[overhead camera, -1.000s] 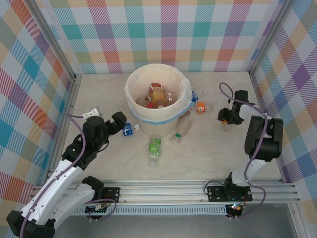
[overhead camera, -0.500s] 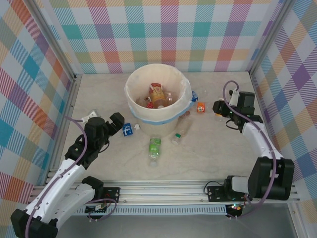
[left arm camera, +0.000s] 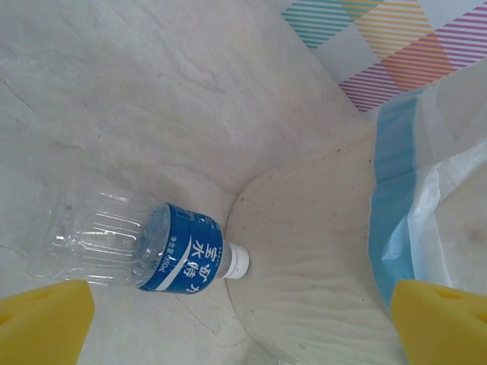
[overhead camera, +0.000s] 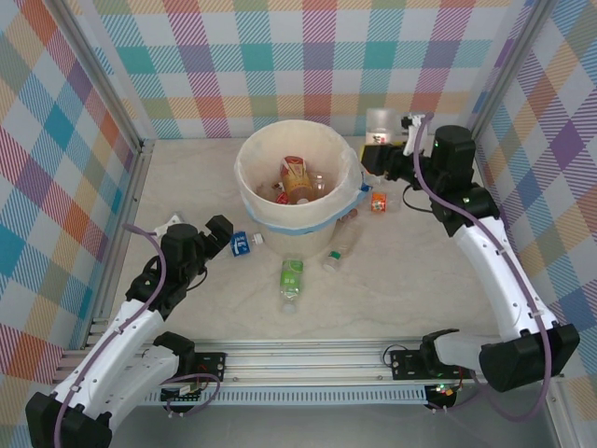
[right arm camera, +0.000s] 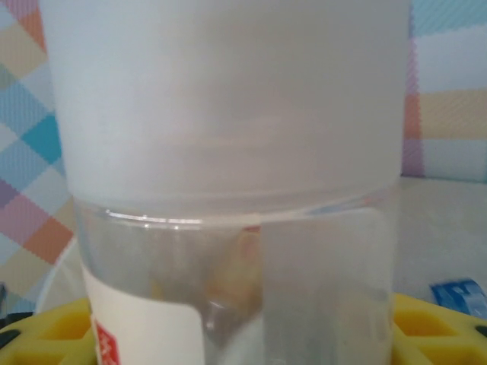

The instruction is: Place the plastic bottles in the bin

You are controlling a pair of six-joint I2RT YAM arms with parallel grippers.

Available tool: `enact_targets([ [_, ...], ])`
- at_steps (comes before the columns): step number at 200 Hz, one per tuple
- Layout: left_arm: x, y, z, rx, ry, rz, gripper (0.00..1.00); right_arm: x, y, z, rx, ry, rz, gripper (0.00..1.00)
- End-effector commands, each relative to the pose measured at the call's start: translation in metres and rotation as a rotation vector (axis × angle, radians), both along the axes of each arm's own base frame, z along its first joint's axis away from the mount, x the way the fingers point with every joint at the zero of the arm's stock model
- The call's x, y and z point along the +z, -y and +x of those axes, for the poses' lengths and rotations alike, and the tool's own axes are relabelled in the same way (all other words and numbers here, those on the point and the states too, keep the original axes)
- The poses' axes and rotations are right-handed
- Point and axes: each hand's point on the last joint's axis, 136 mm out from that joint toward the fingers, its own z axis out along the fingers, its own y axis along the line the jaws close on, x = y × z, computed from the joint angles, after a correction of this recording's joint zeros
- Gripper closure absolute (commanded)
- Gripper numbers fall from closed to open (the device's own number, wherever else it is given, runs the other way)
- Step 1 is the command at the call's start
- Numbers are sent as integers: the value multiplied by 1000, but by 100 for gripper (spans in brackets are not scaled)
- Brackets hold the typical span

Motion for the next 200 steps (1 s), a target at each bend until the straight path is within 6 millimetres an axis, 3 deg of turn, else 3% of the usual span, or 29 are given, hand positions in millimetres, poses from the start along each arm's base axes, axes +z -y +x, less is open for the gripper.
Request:
enact_targets([
  [1, -8, -5, 0, 20, -23, -17, 0, 18, -29, -5, 86, 23, -8, 57],
  [40, -19, -10, -4, 32, -71, -7, 0, 29, -75, 1, 184, 52, -28, 57],
  [90, -27, -15, -7, 45, -107, -19, 0, 10, -116, 19, 212, 32, -131, 55],
  [125, -32, -17, -8, 46, -131, -26, 0, -17, -136, 32, 197, 10, -270, 51],
  [152, -35, -18, -7, 45, -162, -28, 0, -31, -143, 36, 176, 2, -372, 35],
  [173, -38, -16, -4, 44, -191, -54, 0, -29, -141, 34, 166, 7, -374, 19],
  [200, -47, -8, 2, 57, -236, -120, 0, -24, -135, 27, 158, 22, -364, 9],
])
